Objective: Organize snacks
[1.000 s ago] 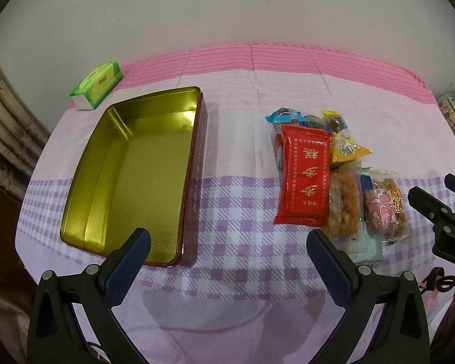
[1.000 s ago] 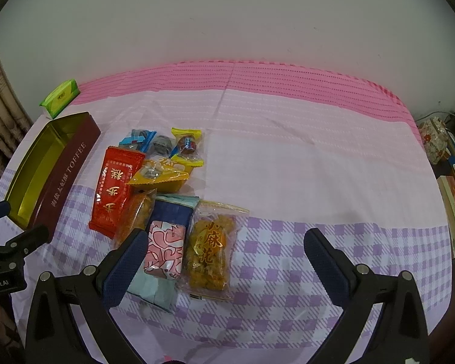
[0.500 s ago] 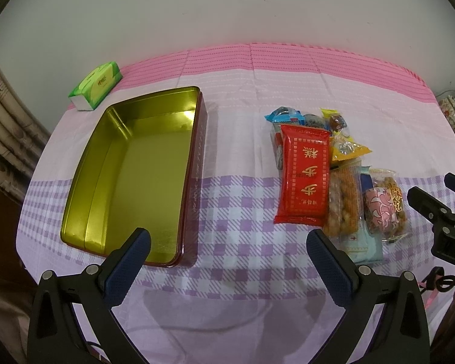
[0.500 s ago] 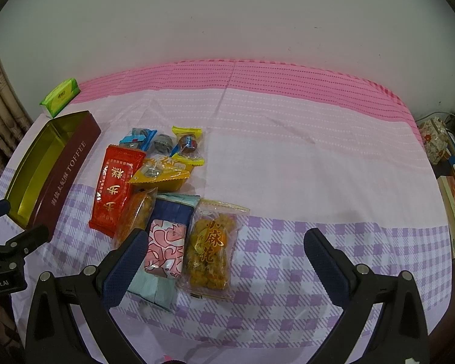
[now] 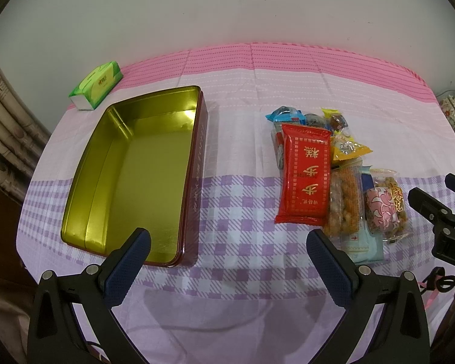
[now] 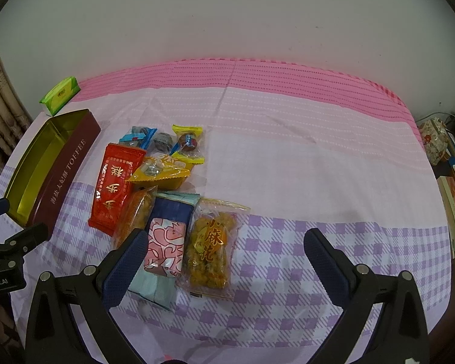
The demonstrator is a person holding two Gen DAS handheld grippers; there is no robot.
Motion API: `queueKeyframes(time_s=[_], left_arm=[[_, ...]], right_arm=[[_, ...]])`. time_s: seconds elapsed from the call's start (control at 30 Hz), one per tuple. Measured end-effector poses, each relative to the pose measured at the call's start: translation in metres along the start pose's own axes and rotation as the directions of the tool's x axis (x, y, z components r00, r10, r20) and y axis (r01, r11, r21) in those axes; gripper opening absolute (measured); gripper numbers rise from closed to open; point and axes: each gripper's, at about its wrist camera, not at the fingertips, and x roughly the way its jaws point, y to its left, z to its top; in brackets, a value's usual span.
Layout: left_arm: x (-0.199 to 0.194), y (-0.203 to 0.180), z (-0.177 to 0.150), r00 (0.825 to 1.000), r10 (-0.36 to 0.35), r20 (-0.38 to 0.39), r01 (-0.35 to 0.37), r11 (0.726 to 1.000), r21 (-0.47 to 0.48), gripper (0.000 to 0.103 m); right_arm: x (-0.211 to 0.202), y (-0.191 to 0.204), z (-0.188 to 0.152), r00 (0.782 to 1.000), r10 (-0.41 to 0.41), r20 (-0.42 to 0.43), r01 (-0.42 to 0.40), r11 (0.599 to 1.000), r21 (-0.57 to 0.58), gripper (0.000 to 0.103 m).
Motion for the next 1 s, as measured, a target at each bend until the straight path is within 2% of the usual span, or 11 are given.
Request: queueKeyframes(time_s=[0.6,0.87,1.0], left_arm=[[0.004,0.006,0.000,1.000,-0.008,-0.008,0.007,1.000,-0.011,0.102],[0.010,0.007,0.002,1.000,-0.017,-0.014,0.017,1.000,-0.014,0.102],[0.014,0.006,0.003,0.999,-0.028,-0.016,0.028,1.000,-0.006,0.102]], right_arm=[[0.013,-0.003,-0.001,0.998,-0.034,-0.044,0.033,0.999,-0.012,0.101],[0.033,-0.004,-0.007,0.993,-0.049,-0.108,0.048,0.999,-0.010,0.086],[0.037,-0.004,-0.007,0.993,-0.059,-0.107,0.059,0.998,0.002,0.081]])
